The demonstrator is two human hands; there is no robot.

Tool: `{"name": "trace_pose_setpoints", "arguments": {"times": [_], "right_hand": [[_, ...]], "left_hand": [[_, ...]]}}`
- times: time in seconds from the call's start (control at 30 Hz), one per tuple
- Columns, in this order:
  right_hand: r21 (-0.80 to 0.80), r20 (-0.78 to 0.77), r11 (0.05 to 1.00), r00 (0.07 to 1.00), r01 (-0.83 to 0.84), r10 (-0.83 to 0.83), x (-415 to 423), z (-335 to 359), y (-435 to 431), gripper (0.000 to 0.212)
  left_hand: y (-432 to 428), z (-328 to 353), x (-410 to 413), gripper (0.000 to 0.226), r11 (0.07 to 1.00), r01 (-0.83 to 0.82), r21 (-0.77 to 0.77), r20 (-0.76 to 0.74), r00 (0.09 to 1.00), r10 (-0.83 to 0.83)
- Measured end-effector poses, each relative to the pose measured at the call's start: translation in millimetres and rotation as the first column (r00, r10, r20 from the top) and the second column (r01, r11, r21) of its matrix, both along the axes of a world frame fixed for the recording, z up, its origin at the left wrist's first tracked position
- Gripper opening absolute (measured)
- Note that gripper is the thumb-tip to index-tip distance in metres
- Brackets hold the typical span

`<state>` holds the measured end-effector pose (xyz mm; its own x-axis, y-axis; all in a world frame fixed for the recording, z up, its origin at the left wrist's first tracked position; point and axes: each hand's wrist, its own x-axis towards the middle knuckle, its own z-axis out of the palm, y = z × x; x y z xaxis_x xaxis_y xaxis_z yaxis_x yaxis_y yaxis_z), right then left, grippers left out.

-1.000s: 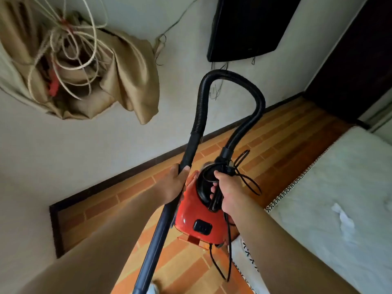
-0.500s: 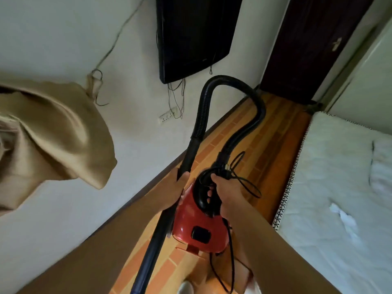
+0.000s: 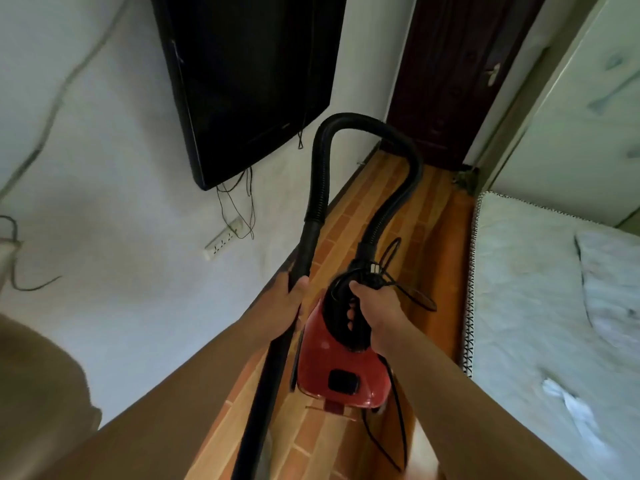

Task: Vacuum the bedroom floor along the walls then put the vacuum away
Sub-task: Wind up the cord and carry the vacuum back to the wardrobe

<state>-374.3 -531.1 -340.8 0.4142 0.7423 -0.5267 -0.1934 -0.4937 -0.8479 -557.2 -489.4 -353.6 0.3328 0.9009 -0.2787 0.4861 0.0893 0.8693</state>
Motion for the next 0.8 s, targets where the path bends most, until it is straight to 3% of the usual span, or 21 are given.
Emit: {"name": "trace_pose_setpoints", "arguments": {"times": [0.17, 0.3, 0.47, 0.6, 0.8], "right_hand": [[-0.027, 0.029, 0.994, 0.995, 0.101, -0.101, 21, -2, 96, 0.016], [0.002, -0.012, 0.988, 0.988, 0.156, -0.156, 49, 9, 162, 0.018], [0.045, -0.053, 0.971, 0.971, 0.235, -0.232, 93, 18, 230, 0.016], [0.035, -0.08, 0.962, 0.96, 0.271, -0.267, 144, 12, 288, 0.017], [0.057, -0.074, 0.954, 0.954, 0.294, -0.289, 248, 8, 375, 0.017]], "left_hand": [[116, -8, 30, 0.03, 0.994, 0.1, 0.032, 0.003, 0.995, -0.1], [197, -2, 61, 0.043, 0.984, 0.176, 0.004, 0.009, 0.984, -0.176], [279, 11, 119, 0.031, 0.964, 0.267, 0.003, 0.043, 0.963, -0.267], [342, 10, 181, 0.021, 0.947, 0.321, 0.007, 0.052, 0.946, -0.321], [429, 9, 287, 0.025, 0.945, 0.324, 0.039, 0.045, 0.944, -0.326]]}}
